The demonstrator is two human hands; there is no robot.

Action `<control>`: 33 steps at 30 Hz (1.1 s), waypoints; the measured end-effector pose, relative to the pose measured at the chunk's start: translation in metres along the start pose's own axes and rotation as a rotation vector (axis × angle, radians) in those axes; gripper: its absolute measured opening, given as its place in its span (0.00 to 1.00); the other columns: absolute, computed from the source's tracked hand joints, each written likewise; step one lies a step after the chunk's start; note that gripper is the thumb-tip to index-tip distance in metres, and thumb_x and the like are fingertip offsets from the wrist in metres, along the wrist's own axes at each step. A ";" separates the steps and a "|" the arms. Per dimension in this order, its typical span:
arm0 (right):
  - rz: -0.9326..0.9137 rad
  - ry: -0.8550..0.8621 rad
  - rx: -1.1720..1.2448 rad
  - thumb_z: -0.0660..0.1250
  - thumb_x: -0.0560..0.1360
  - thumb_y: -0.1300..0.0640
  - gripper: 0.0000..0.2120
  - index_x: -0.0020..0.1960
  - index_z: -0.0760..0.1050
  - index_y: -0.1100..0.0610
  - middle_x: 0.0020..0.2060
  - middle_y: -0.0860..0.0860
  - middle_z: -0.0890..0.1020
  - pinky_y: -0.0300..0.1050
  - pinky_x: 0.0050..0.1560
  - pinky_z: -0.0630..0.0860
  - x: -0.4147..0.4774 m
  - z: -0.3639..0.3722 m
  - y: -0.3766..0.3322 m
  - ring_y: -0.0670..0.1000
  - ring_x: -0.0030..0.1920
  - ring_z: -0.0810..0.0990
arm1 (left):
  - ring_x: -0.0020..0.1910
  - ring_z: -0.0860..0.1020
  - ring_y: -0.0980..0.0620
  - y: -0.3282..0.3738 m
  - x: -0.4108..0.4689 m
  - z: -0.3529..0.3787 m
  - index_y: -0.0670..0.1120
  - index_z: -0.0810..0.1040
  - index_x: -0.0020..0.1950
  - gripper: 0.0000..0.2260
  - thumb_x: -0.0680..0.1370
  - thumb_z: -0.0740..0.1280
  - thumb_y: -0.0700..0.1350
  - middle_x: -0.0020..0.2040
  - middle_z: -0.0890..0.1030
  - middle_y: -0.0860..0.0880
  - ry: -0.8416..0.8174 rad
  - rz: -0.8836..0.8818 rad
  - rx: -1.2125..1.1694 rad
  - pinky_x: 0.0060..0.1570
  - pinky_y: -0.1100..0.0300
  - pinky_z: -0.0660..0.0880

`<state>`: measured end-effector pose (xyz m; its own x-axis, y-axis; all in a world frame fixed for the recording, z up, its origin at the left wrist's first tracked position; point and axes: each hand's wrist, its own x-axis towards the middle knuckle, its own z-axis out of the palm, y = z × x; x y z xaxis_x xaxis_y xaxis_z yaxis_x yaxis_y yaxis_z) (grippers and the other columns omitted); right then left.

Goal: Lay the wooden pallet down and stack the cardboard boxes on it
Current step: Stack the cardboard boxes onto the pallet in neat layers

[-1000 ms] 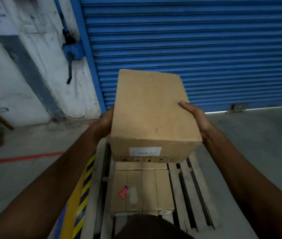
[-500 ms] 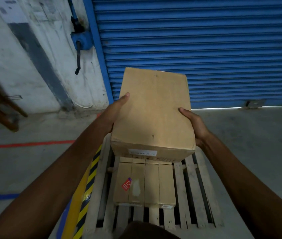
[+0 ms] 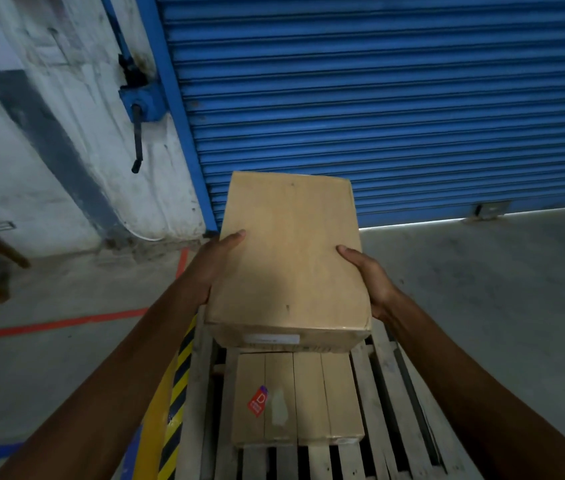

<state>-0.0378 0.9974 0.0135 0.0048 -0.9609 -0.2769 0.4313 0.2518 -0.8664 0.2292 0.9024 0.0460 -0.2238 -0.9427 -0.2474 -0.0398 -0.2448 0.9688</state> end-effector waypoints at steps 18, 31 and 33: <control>-0.031 0.125 -0.060 0.69 0.74 0.46 0.31 0.72 0.69 0.60 0.62 0.61 0.81 0.55 0.52 0.81 0.095 0.040 0.012 0.61 0.59 0.82 | 0.44 0.84 0.49 -0.002 0.084 -0.061 0.43 0.79 0.65 0.16 0.79 0.69 0.45 0.54 0.84 0.44 -0.150 -0.072 -0.030 0.38 0.61 0.80; 0.036 0.292 -0.027 0.74 0.70 0.47 0.28 0.64 0.78 0.64 0.59 0.63 0.82 0.66 0.65 0.74 0.234 -0.047 0.100 0.65 0.61 0.81 | 0.56 0.82 0.44 -0.141 0.217 -0.053 0.45 0.78 0.66 0.29 0.67 0.79 0.51 0.57 0.84 0.45 -0.069 -0.054 0.031 0.57 0.49 0.79; 0.073 0.287 -0.030 0.73 0.71 0.47 0.27 0.65 0.78 0.63 0.59 0.62 0.82 0.66 0.64 0.74 0.256 -0.064 0.128 0.65 0.60 0.81 | 0.55 0.83 0.45 -0.174 0.236 -0.054 0.45 0.78 0.66 0.27 0.68 0.77 0.50 0.57 0.84 0.46 -0.060 -0.061 0.027 0.55 0.50 0.79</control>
<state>-0.0394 0.7906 -0.1951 -0.2230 -0.8692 -0.4412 0.4124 0.3260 -0.8507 0.2362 0.7099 -0.1821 -0.2783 -0.9107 -0.3054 -0.0813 -0.2945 0.9522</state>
